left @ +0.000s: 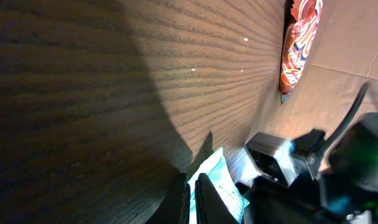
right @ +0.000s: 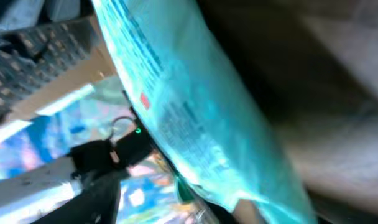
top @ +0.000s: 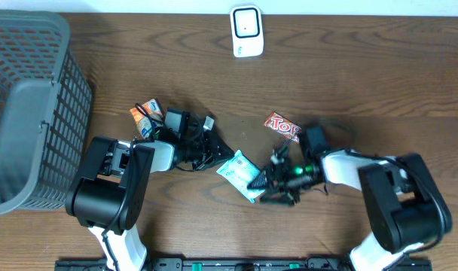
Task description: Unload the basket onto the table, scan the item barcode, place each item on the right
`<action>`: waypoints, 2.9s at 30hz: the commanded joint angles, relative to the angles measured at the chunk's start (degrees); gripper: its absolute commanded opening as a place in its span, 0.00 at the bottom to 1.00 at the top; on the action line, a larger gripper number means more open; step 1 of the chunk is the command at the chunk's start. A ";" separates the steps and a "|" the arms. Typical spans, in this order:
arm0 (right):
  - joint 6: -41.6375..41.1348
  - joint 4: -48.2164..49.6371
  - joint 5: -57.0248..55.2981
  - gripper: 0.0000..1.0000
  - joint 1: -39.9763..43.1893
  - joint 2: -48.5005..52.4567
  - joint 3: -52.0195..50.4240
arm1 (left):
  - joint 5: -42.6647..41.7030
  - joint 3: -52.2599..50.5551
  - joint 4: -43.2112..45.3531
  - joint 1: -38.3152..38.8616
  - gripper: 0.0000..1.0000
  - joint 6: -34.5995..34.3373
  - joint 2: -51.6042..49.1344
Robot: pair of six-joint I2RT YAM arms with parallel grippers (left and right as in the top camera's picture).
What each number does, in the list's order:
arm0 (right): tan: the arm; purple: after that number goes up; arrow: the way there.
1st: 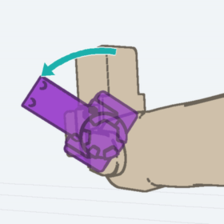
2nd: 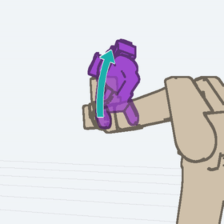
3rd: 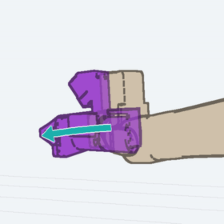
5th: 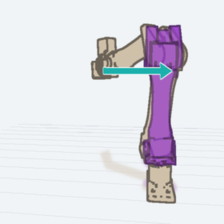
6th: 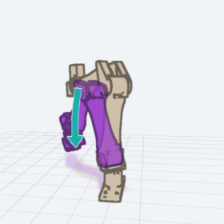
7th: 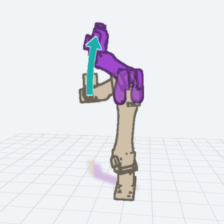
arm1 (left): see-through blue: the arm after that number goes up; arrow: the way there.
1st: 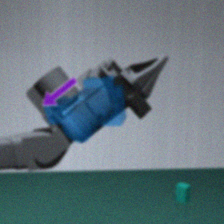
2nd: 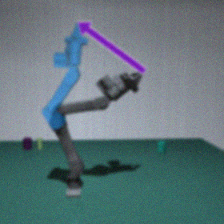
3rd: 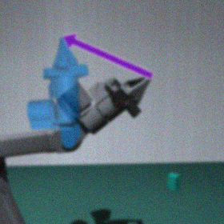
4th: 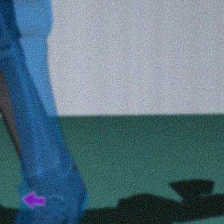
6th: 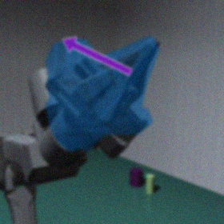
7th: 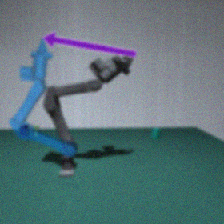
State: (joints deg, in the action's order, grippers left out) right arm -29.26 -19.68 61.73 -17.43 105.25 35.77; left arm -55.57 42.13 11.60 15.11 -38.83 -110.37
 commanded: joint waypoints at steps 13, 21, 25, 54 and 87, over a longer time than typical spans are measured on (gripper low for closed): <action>-18.34 3.45 -48.59 0.86 -1.42 8.24 -6.91 | -2.34 -0.68 -1.90 0.28 0.07 2.43 -0.81; -23.96 7.58 -57.22 0.55 -1.42 8.31 -7.85 | -2.32 -0.68 -2.12 2.38 0.07 2.45 -0.81; -25.20 8.39 -62.53 0.08 -1.42 8.31 -7.87 | -2.32 -0.68 -2.12 3.30 0.07 2.43 -0.81; 11.61 -1.97 -48.54 0.01 -1.42 -54.51 -7.54 | 4.09 -0.66 -2.10 3.34 0.48 7.78 2.69; 27.93 -9.55 -83.97 0.01 -7.80 -33.59 20.79 | 56.30 -0.66 -24.48 3.34 1.00 13.77 68.83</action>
State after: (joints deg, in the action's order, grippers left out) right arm -6.46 -29.54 -11.11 -22.04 65.91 49.78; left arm -3.38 41.56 -12.10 18.59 -25.63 -42.44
